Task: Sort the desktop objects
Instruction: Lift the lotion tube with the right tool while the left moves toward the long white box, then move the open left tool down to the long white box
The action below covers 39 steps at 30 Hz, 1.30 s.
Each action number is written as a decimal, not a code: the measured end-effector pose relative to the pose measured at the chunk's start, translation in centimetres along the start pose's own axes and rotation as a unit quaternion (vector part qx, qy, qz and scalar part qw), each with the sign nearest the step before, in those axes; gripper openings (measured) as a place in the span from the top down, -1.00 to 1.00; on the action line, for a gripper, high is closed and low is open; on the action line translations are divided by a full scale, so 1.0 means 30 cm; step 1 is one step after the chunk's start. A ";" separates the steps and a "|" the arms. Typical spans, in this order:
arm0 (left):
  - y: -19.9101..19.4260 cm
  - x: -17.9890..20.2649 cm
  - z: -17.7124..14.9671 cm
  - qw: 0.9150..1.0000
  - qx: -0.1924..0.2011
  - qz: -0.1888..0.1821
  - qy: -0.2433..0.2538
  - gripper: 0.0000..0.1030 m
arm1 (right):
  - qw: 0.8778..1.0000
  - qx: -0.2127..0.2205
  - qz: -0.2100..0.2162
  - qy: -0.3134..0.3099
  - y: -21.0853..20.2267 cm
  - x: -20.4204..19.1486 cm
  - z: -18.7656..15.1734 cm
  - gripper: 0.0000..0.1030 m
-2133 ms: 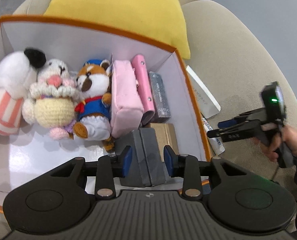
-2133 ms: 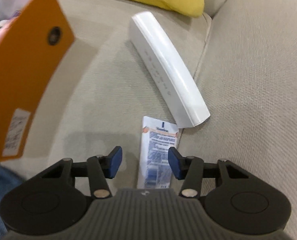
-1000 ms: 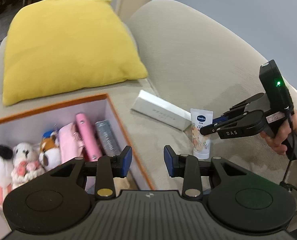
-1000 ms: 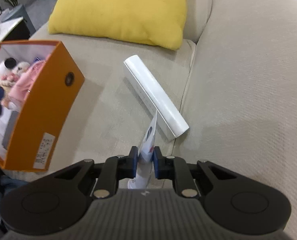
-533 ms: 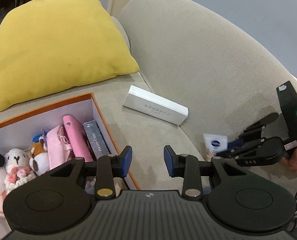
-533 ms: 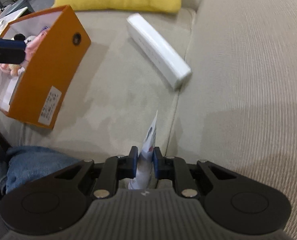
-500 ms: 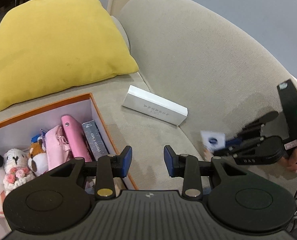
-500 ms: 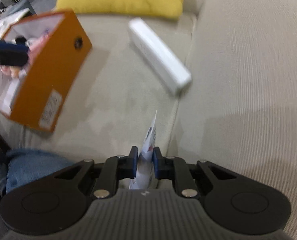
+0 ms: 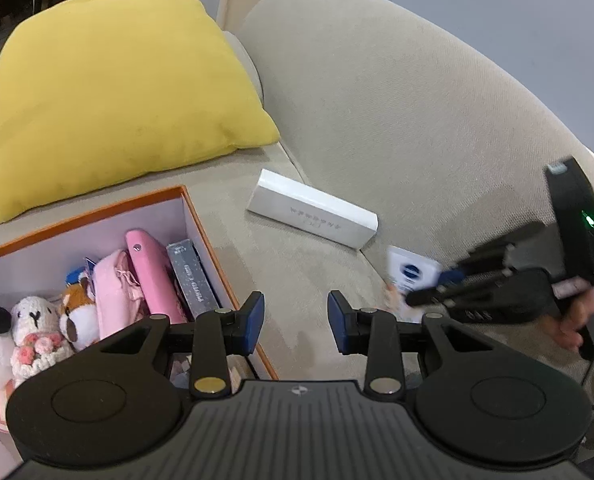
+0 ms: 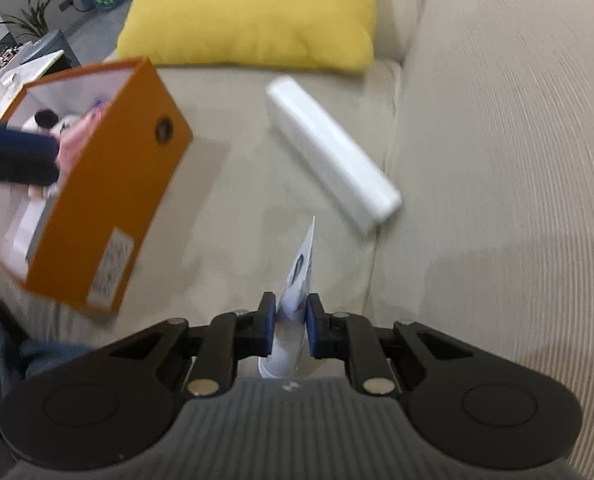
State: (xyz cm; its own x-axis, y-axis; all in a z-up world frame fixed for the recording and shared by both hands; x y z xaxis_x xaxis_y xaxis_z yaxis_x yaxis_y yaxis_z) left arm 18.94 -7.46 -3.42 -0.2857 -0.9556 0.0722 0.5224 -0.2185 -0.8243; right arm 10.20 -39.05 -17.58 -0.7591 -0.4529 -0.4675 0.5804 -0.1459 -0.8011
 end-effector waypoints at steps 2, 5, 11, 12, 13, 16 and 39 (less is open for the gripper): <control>0.010 0.015 -0.002 1.000 -0.003 -0.008 0.004 0.24 | 1.000 0.004 0.002 0.009 -0.020 0.004 -0.040 0.68; 0.023 0.046 -0.004 1.000 -0.006 -0.020 0.011 0.24 | 1.000 0.017 0.015 0.017 -0.030 0.011 -0.046 0.68; 0.020 0.075 -0.019 1.000 -0.008 -0.025 0.014 0.24 | 0.998 0.061 0.033 0.008 -0.016 -0.014 0.034 0.68; 0.020 0.074 -0.022 1.000 -0.009 -0.024 0.015 0.24 | 0.997 0.064 0.037 0.006 -0.004 -0.021 0.048 0.68; 0.018 0.073 -0.026 1.000 -0.010 -0.022 0.015 0.24 | 0.997 0.064 0.037 0.006 0.007 -0.029 0.055 0.69; 0.019 0.066 -0.035 1.000 -0.012 -0.021 0.015 0.24 | 0.998 0.057 0.035 -0.001 0.015 -0.048 0.037 0.69; 0.070 0.103 -0.033 0.999 -0.031 -0.029 0.027 0.24 | 0.999 -0.013 0.042 0.006 0.037 -0.068 -0.004 0.69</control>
State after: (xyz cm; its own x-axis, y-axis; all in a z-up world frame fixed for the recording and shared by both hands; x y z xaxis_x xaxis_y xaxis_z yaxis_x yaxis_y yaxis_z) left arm 18.36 -10.68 -5.50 -0.3584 -0.9291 0.0915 0.4541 -0.2591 -0.8525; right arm 12.36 -38.18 -17.55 -0.7119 -0.4525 -0.5370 0.6340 -0.0853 -0.7686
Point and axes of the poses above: each gripper's, at about its wrist camera, not at the fingertips, and y roughly the way its jaws point, x to its right, z to its top, the point moved 2 cm from there along y, roughly the way its jaws point, and after that the axes turned 11 degrees about z, right-handed, at the moved point
